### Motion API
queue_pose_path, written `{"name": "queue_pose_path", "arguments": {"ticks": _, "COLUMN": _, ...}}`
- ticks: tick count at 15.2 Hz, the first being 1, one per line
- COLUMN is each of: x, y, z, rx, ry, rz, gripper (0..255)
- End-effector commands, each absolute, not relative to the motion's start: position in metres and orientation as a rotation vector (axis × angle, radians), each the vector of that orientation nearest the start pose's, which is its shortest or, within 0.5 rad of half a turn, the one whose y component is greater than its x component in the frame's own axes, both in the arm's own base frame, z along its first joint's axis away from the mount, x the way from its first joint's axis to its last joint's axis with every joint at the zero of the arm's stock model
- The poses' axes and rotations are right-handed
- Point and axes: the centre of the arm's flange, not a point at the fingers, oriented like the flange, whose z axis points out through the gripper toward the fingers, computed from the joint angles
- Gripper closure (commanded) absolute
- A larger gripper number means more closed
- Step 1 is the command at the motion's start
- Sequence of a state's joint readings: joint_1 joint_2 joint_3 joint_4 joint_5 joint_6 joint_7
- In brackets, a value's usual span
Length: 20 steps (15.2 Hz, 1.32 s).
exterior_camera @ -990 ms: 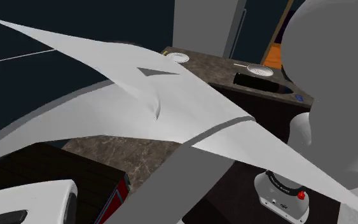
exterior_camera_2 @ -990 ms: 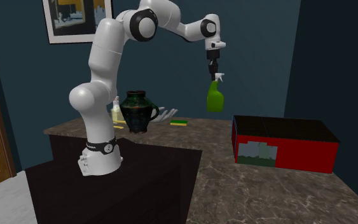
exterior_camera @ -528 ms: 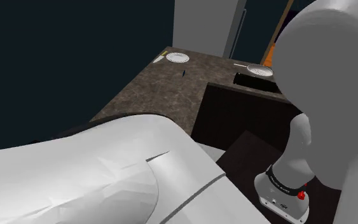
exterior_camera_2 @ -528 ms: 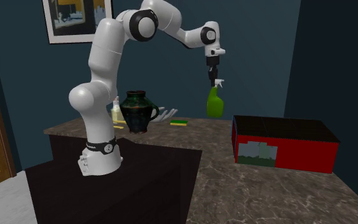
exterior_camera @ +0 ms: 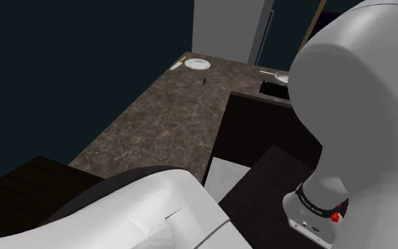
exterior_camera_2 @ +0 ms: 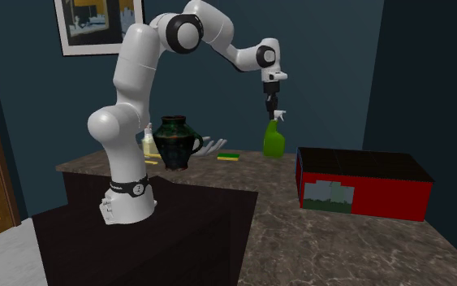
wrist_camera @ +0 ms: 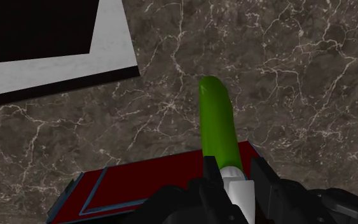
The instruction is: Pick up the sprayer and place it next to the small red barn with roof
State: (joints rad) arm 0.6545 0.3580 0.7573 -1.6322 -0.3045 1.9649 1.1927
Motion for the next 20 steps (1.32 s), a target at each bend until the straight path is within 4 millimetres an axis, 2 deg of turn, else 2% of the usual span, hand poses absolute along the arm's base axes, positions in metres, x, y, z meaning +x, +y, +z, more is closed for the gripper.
{"name": "queue_pose_path", "arguments": {"ticks": 1, "x": 0.174, "y": 0.627, "z": 0.453, "rx": -3.044, "ry": -0.436, "rz": -0.097, "gripper": 255}}
{"name": "queue_pose_path", "arguments": {"ticks": 17, "x": 0.174, "y": 0.627, "z": 0.369, "rx": -3.044, "ry": -0.436, "rz": -0.097, "gripper": 255}}
{"name": "queue_pose_path", "arguments": {"ticks": 20, "x": 0.174, "y": 0.627, "z": 0.365, "rx": -3.044, "ry": -0.436, "rz": -0.097, "gripper": 255}}
